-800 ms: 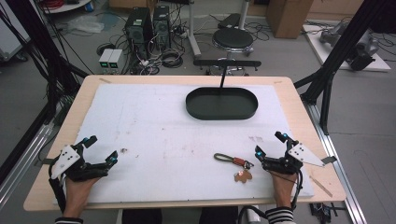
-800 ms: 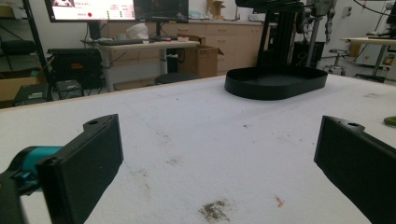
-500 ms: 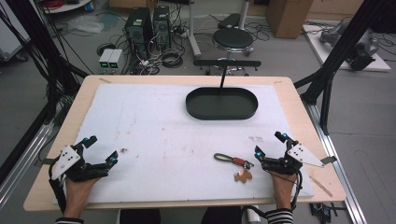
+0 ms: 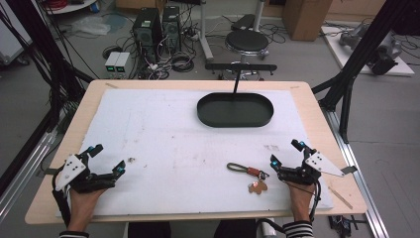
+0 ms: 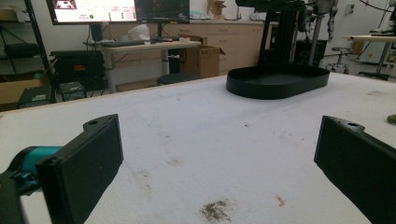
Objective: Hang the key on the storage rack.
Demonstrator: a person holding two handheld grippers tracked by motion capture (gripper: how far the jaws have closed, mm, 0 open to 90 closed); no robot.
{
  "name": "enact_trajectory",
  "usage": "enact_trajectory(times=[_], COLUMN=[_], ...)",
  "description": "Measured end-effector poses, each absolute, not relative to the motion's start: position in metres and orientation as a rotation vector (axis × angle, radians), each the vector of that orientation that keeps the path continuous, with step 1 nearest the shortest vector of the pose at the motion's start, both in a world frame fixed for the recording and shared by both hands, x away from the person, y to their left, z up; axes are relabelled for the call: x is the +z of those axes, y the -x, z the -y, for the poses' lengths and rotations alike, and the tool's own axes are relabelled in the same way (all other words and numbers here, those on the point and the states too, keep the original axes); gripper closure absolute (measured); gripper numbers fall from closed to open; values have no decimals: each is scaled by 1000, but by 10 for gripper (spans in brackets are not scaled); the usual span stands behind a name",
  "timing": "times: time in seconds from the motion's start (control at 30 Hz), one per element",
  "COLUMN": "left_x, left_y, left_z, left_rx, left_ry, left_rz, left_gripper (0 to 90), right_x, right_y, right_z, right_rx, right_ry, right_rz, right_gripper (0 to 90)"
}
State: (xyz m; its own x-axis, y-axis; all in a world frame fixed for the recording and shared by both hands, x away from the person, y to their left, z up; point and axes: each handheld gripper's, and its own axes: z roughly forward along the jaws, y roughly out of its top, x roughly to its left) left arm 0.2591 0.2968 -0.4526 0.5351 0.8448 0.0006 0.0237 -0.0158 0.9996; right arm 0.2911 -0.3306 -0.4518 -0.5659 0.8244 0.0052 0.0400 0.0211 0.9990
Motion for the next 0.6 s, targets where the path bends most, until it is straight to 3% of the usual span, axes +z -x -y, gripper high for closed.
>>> enact_trajectory(times=[0.17,0.6], left_x=[-452,-452], left_y=[-259,-261], left_z=[-297,-297], left_rx=[773,761], left_ry=[-1456,-1457], left_rz=[-799,-807], left_gripper=[17,17], right_x=[-441,-374], right_y=[-293,-311], right_z=[333,321], right_rx=[1637,1564], right_ry=[-892,-771], right_rz=[-1699,-1971], right_gripper=[16,17])
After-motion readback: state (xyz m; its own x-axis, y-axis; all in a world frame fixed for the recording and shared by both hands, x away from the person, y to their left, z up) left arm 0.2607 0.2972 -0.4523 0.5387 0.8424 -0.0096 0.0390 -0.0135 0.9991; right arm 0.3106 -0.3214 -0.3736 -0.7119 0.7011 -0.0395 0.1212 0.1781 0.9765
